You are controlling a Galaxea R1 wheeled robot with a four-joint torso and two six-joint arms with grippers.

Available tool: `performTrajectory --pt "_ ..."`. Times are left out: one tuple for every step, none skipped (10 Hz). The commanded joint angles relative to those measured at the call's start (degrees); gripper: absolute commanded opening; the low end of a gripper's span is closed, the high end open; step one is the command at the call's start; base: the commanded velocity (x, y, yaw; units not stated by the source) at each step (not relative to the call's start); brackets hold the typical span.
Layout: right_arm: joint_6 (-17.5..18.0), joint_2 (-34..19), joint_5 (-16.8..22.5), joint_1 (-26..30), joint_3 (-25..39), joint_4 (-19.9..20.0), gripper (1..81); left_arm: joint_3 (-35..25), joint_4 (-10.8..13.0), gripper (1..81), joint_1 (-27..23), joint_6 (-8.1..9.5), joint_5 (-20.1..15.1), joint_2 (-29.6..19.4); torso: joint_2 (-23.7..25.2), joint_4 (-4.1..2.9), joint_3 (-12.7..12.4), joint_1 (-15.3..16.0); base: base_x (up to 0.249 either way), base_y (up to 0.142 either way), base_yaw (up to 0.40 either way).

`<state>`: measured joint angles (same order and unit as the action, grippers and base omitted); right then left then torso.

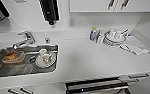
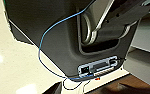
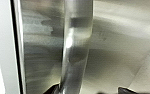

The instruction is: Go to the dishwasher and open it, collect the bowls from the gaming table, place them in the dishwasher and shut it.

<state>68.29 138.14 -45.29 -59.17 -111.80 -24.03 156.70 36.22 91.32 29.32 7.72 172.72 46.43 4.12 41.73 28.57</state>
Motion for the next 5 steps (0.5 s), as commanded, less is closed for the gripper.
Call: performTrajectory --pt "1.14 3.29 4.6 -9.06 -11.11 -15.15 81.1 -0.07 0.26 81.1 1.37 -0.14 -3.94 -0.26 -0.02 0.0 0.0 0.0 0.0 0.0 0.0" --pt "1.23 6.79 3.81 -12.58 -18.73 -20.04 81.1 0.01 0.17 81.1 0.84 -0.23 -3.94 0.08 0.0 0.0 0.0 0.0 0.0 0.0 0.0" --pt "1.23 9.44 3.81 -15.91 -24.71 -23.41 81.1 0.01 0.43 81.1 0.4 -0.23 -3.94 0.44 -0.02 0.0 0.0 0.0 0.0 0.0 0.0" --pt "1.23 11.64 3.38 -18.47 -31.04 -24.48 81.1 0.01 0.61 81.1 0.13 -0.23 -4.03 0.79 0.0 0.0 0.0 0.0 0.0 0.0 0.0" --pt "1.32 12.79 1.79 -20.24 -35.64 -27.18 81.1 0.01 0.61 81.1 0.05 -0.31 -4.03 0.88 0.0 0.0 0.0 0.0 0.0 0.0 0.0"
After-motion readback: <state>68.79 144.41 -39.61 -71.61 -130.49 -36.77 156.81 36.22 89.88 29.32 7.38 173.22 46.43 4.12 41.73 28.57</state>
